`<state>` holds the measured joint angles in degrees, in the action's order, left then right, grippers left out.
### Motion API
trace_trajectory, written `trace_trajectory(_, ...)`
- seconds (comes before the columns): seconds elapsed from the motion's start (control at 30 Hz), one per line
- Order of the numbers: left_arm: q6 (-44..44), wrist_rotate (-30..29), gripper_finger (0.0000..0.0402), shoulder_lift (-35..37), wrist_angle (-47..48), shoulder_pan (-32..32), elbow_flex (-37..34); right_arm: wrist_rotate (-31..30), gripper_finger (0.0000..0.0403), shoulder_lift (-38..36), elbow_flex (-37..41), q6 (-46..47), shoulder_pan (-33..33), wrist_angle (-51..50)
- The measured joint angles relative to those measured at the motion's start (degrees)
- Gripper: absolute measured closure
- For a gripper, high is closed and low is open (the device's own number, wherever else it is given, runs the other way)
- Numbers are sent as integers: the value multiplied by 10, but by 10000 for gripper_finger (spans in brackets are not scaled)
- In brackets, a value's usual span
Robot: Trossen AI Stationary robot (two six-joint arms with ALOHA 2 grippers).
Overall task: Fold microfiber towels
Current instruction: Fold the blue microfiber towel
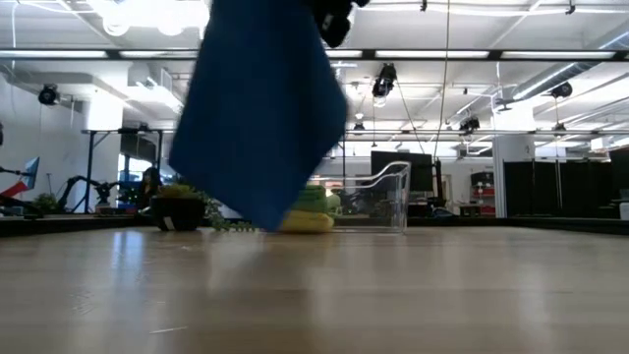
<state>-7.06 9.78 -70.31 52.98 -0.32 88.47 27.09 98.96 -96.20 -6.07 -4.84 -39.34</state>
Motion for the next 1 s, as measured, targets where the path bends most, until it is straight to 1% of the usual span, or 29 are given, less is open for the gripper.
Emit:
trace_trajectory(0.1,-1,56,402,-42,0,0,0,-4,394,-15,0,31,1,-44)
trace_trajectory(0.17,0,77,402,-69,4,0,-1,-15,394,-25,0,46,4,-82)
trace_trajectory(0.3,31,77,402,-113,5,7,-7,-105,394,-34,1,52,20,-158)
trace_trajectory(0.4,76,57,402,-145,6,24,-8,-162,394,-35,8,51,21,-190)
trace_trajectory(0.5,108,32,402,-170,6,49,-8,-212,394,-36,20,51,15,-189)
trace_trajectory(0.57,120,29,402,-179,6,69,-8,-239,394,-37,26,56,13,-189)
trace_trajectory(0.63,122,28,402,-182,7,84,-8,-263,394,-40,31,69,14,-188)
trace_trajectory(0.7,122,26,402,-180,13,91,-8,-273,394,-46,39,90,19,-186)
trace_trajectory(0.87,121,21,402,-177,18,79,-20,-294,394,-51,78,136,59,-180)
trace_trajectory(0.93,120,38,402,-177,3,64,-44,-297,394,-51,106,160,80,-156)
trace_trajectory(1.0,110,57,402,-177,-20,44,-84,-297,394,-51,141,188,102,-116)
